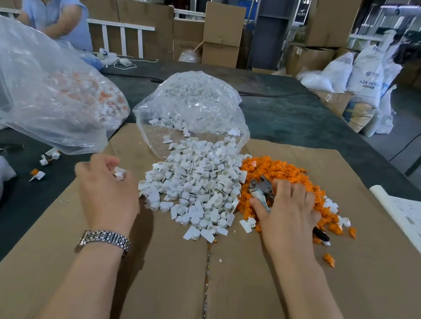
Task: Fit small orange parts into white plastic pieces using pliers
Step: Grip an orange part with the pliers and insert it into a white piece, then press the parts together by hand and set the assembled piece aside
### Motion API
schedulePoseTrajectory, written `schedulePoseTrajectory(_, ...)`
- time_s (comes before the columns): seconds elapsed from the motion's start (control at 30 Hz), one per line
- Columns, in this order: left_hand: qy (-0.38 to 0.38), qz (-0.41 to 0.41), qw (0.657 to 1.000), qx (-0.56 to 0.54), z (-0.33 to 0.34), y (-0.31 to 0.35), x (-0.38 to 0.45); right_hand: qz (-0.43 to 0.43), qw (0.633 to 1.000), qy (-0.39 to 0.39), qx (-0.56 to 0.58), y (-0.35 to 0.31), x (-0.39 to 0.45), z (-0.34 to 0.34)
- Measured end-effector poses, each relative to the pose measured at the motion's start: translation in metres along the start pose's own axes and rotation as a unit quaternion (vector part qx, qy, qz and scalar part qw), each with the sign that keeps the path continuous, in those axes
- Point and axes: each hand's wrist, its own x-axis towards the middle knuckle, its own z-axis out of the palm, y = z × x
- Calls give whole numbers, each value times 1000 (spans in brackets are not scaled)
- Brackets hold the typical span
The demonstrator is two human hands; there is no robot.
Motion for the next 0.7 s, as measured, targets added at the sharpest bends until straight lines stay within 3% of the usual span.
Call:
schedulePoseTrajectory(0.17, -133, 113, 984, -36, 4, 6, -14, -116, 993, 36, 15, -5, -9, 0)
schedulePoseTrajectory(0.3, -270, 144, 952, -16, 6, 9, -20, -126, 991, 4, -44, -9, -10, 4)
schedulePoseTrajectory(0.43, -349, 179, 919, 34, 6, 7, -23, -133, 989, 3, -59, -13, -7, 7)
schedulePoseTrajectory(0.7, -370, 271, 882, 107, 6, 4, -24, -147, 987, 19, -58, -18, -5, 14)
